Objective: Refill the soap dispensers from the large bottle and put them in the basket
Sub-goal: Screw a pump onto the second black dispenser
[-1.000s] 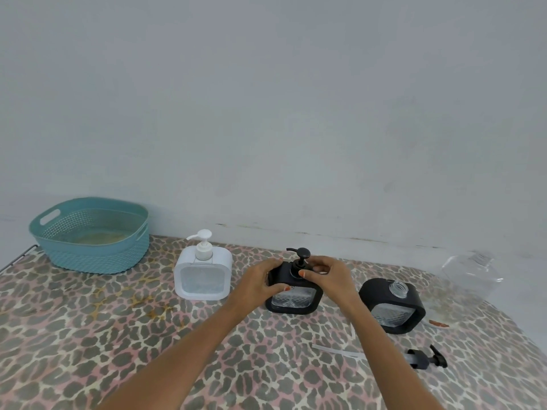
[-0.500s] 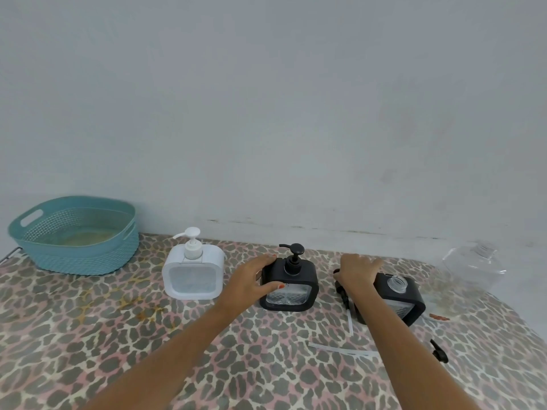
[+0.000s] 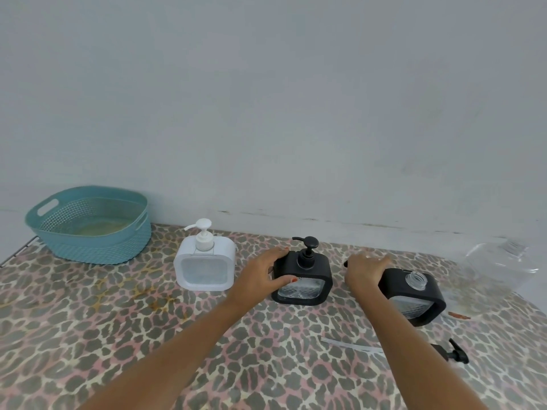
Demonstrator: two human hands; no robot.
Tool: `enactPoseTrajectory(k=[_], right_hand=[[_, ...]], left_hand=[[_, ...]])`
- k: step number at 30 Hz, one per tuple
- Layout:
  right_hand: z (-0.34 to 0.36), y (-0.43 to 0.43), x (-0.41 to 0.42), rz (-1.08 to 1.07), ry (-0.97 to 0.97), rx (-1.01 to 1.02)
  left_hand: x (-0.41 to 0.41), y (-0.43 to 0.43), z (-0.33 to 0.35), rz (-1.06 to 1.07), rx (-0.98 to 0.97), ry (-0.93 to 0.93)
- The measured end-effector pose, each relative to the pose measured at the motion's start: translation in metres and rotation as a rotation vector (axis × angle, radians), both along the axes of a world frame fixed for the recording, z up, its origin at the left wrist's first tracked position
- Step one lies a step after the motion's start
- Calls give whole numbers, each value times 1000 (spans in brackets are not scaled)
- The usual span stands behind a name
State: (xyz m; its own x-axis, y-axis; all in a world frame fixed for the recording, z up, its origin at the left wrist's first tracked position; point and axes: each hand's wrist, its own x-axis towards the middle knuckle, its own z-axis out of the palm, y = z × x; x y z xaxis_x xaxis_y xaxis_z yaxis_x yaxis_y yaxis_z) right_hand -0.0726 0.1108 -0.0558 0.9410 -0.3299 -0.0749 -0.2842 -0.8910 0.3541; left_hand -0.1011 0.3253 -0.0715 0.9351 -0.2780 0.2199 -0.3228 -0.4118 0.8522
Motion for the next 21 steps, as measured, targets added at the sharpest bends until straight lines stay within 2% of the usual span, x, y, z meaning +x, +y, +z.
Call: enactPoseTrajectory(k=[3,6,11,17,21], right_hand=[[16,1,-4,8,-146,153],[39,-4,-9,-28,-330,422],[77,-26,-27,-63,-569,869],[106,-58,-57,10,-832,1055],[114,-83,-71,-17,-959,1139]], left_hand=[[-2,-1,3,-2,83,-25],[-8,-4,7,14,127,-51],[-20,-10,30,129,-5,-158],[-33,-42,74,241,-111,-503],[-43,-81,80,59,-23,-592]])
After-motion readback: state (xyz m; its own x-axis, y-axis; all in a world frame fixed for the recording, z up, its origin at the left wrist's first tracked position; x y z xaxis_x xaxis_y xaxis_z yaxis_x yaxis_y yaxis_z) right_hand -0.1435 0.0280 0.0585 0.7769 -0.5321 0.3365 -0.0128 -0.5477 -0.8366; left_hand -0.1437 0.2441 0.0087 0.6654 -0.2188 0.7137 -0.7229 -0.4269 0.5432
